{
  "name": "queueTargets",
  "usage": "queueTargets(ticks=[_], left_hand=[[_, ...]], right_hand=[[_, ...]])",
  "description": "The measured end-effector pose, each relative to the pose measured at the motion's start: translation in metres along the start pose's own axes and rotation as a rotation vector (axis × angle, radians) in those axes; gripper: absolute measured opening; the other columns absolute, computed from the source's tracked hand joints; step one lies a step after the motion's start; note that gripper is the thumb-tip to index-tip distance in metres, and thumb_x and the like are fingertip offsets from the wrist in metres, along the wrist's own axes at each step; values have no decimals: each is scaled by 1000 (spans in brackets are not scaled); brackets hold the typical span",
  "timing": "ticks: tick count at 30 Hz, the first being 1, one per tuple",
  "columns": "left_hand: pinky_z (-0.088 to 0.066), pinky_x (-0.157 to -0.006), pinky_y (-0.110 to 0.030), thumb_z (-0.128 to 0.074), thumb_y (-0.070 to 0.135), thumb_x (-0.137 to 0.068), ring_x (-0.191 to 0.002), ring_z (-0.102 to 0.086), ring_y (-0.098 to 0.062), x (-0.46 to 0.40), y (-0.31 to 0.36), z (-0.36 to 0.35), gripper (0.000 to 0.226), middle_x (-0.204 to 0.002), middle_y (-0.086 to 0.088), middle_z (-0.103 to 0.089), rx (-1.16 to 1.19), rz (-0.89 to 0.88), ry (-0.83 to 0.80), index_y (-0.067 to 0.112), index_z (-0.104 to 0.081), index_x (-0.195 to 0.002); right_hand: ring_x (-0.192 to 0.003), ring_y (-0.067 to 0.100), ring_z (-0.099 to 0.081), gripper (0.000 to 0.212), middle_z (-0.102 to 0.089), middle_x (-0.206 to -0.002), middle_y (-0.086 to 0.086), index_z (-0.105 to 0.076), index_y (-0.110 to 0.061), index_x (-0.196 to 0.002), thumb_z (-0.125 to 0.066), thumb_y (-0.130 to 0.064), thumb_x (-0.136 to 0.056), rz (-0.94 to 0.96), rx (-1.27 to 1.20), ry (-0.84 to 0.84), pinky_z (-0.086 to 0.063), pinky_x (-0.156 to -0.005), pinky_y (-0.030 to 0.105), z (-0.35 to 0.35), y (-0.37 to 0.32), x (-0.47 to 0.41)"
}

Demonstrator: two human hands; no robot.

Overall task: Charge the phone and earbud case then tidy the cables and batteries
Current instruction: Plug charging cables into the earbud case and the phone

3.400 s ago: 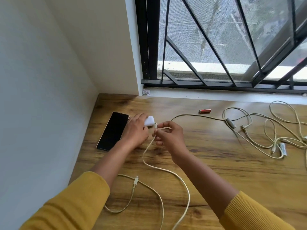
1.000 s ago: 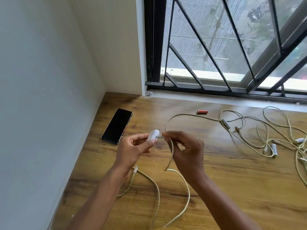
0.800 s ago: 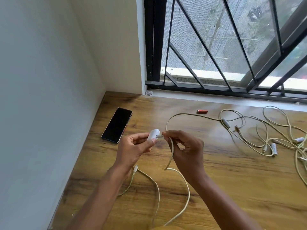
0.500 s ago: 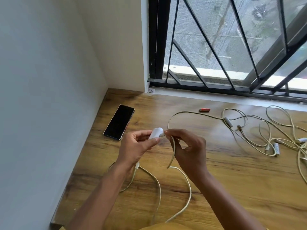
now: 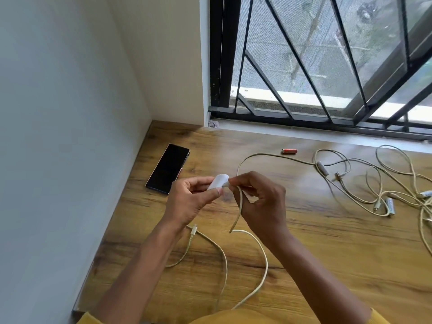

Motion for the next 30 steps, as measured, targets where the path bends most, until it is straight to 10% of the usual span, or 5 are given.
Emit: queueTargets(ticks=[19,24,30], left_hand=[[-63,-90,-38,-88,14,-83,-100,-78,-21,-12,-10,-1,39,-103,-4,-82,-32,1,2,12,-78,-120],[-64,-88,-32,-93,18,-78,-97,-77,-7,-30,-22,6,47,-105,4,-81,-198,-10,118,15,-78,-122],[-63,-83,-27,-90,22,-80,-94,-74,-4,-61,-23,-1,55,-113,1,-79,-565,-157,195,14,-73,-131]], right_hand=[[-93,8,-73,24,-75,-106,1,-73,-5,-112,-81,-3,-89,31,27,-56,-59,-80,21,-8,13,1],[-98,3,-73,48,-72,-122,-4,-66,-14,-129,-64,13,-90,-142,89,-71,-63,-83,31,-9,37,5],[-93,4,-73,29,-78,-104,-8,-77,-15,-112,-66,4,-93,-207,127,-72,-62,-81,33,-11,50,8]])
Point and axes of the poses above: each hand's wrist, its own x-axis away from the middle knuckle, its own z-axis out of the back of the hand, y = z × x, the point moved 5 cm from there along -x, towards the middle knuckle
